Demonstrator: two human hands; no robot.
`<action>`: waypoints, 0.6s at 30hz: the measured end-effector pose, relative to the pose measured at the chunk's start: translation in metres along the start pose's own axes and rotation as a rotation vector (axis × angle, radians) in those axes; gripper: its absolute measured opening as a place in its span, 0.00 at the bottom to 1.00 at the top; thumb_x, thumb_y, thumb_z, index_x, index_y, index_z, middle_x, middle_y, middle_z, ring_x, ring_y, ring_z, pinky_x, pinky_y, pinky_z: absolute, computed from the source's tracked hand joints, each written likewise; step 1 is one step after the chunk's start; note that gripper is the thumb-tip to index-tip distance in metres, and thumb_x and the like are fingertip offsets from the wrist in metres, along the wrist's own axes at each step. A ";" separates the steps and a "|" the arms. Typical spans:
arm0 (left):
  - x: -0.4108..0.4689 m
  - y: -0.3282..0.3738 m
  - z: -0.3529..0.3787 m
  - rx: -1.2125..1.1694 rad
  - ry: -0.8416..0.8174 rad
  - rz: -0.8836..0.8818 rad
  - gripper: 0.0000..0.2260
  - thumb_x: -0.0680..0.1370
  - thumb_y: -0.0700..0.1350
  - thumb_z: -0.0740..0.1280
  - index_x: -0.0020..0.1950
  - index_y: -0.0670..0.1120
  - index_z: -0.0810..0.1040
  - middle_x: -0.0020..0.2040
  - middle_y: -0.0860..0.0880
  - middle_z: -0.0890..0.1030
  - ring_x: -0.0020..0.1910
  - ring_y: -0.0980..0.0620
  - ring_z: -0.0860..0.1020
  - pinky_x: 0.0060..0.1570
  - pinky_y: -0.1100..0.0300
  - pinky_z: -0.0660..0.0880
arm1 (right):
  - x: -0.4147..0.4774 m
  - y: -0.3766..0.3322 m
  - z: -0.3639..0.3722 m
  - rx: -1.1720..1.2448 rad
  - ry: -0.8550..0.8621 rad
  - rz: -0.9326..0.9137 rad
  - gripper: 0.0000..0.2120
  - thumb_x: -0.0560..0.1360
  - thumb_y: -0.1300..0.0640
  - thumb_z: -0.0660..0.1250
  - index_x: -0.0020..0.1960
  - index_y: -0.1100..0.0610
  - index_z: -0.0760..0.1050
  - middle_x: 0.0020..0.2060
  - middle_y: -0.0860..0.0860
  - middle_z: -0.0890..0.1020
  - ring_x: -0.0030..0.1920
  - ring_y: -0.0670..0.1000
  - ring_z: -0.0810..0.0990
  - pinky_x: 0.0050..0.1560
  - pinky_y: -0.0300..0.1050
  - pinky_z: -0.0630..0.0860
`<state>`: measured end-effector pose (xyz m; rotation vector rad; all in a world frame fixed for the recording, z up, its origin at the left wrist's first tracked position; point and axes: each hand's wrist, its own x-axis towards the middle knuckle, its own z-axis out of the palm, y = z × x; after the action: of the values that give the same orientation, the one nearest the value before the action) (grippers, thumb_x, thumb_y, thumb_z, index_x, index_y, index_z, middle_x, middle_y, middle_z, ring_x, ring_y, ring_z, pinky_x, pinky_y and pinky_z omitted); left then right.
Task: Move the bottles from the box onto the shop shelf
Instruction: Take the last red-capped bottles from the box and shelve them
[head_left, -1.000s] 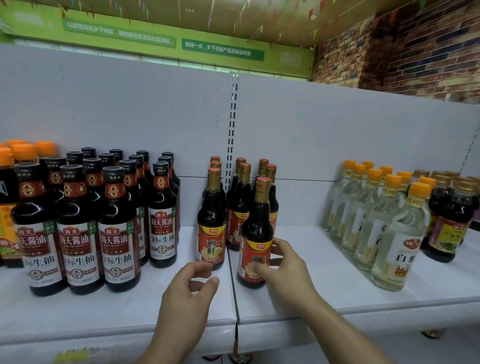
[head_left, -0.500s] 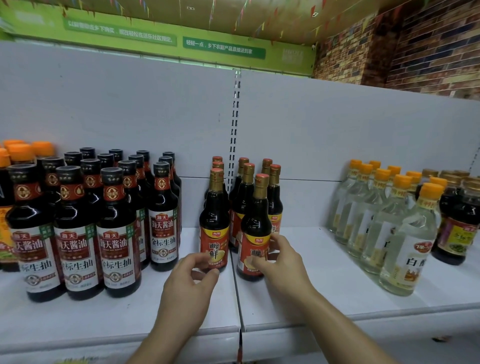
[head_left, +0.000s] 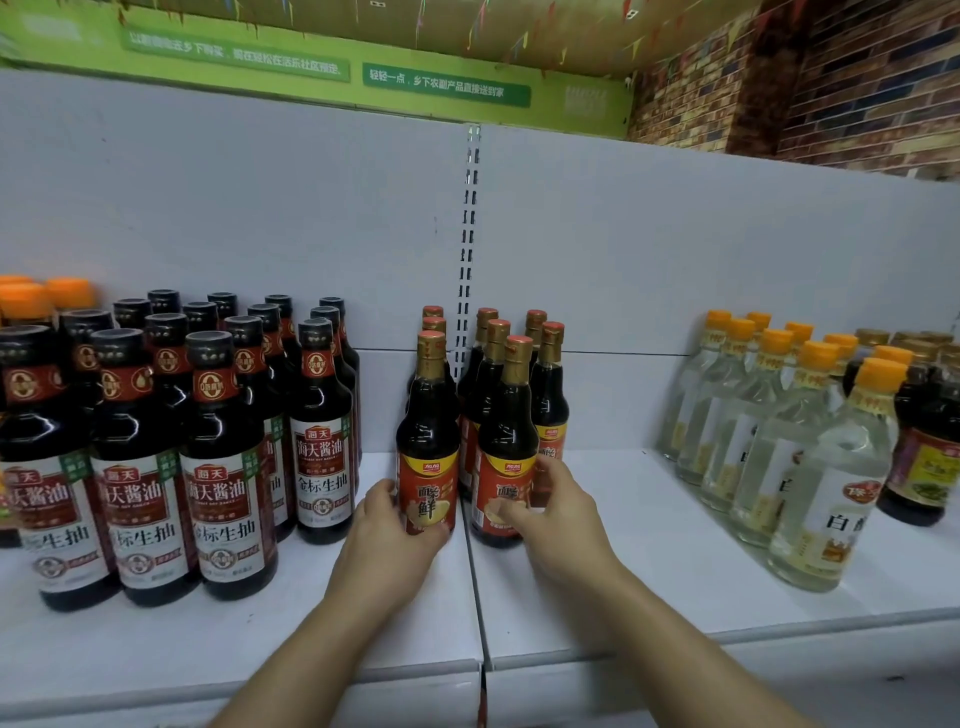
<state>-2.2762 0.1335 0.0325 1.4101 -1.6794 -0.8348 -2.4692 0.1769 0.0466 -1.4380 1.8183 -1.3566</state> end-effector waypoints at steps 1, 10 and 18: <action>0.003 -0.001 0.000 0.008 0.005 0.000 0.37 0.74 0.58 0.75 0.78 0.50 0.63 0.72 0.51 0.73 0.61 0.52 0.75 0.57 0.55 0.72 | 0.001 0.000 0.001 0.000 0.001 -0.001 0.30 0.74 0.52 0.78 0.72 0.45 0.69 0.59 0.40 0.80 0.58 0.45 0.81 0.63 0.44 0.77; 0.011 -0.004 0.002 0.086 0.045 0.029 0.33 0.76 0.59 0.73 0.76 0.51 0.66 0.69 0.52 0.77 0.64 0.50 0.77 0.58 0.53 0.73 | 0.006 0.004 0.004 -0.009 -0.004 -0.013 0.32 0.74 0.51 0.77 0.74 0.45 0.68 0.60 0.40 0.79 0.58 0.44 0.80 0.62 0.43 0.76; 0.012 -0.004 0.002 0.110 0.043 0.039 0.30 0.77 0.57 0.73 0.75 0.51 0.67 0.69 0.52 0.78 0.64 0.49 0.77 0.61 0.51 0.75 | 0.006 0.004 0.005 -0.016 0.002 -0.022 0.31 0.74 0.51 0.77 0.74 0.46 0.68 0.62 0.41 0.79 0.61 0.46 0.80 0.66 0.49 0.77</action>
<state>-2.2772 0.1206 0.0297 1.4538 -1.7374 -0.6943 -2.4691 0.1692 0.0427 -1.4700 1.8235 -1.3573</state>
